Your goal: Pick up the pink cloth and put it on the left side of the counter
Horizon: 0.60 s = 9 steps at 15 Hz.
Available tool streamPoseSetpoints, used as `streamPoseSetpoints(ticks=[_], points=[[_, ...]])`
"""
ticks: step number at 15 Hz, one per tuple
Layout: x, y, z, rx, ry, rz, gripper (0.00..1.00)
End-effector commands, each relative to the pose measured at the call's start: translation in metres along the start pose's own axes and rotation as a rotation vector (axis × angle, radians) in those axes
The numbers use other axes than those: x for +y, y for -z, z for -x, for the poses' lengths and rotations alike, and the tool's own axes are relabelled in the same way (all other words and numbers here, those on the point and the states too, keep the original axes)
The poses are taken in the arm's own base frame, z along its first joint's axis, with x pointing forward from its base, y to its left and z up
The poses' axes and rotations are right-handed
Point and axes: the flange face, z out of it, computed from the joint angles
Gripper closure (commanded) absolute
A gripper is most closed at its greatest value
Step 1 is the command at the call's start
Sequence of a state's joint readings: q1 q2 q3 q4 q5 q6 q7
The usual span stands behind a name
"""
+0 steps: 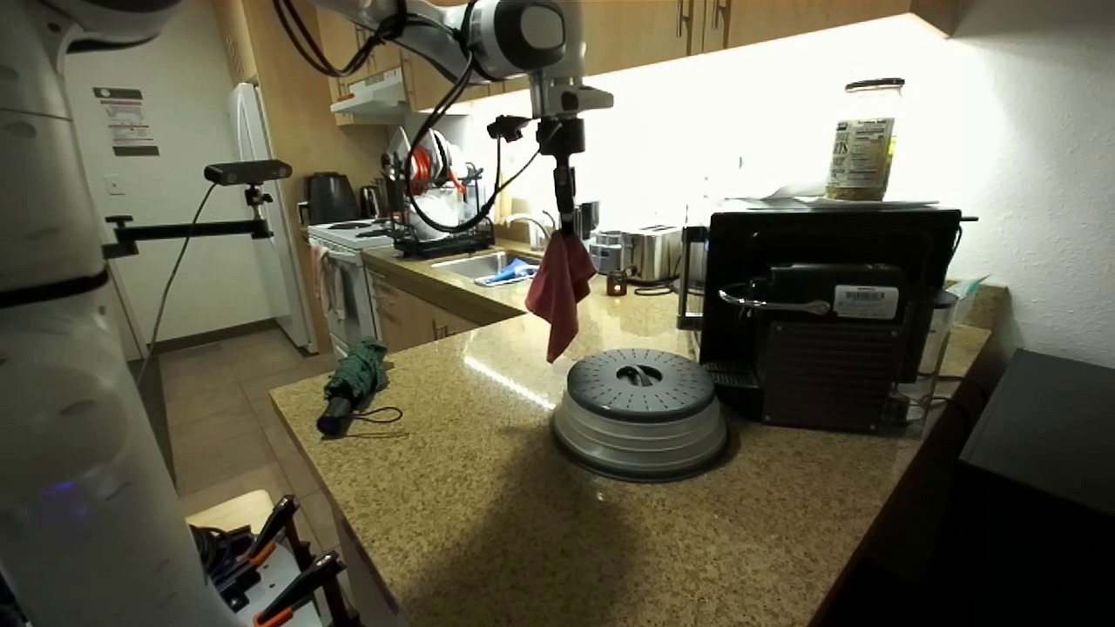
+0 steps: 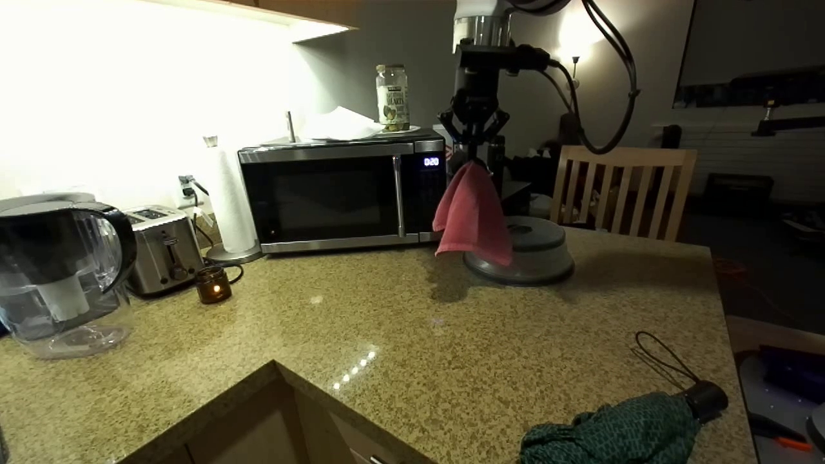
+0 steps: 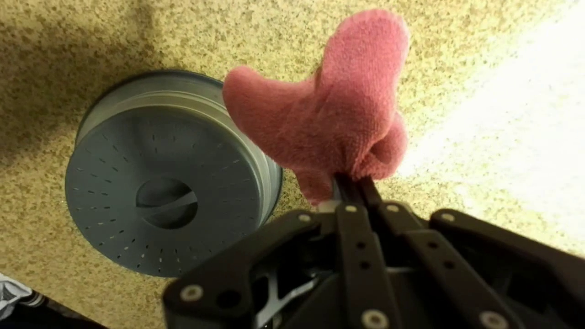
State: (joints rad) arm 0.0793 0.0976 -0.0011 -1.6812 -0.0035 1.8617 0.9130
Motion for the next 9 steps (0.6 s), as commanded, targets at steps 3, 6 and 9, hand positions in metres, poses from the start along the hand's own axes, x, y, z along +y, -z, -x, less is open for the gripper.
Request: streamPoseSetpoints(ticks=[3,6,9], points=[[0.01,0.014,-0.006,0.025,-0.159,-0.033,0.96],[0.024,0.014,-0.018,0.033,-0.204,-0.032,0.96],[0.036,0.027,-0.024,0.051,-0.222,-0.034,0.96]])
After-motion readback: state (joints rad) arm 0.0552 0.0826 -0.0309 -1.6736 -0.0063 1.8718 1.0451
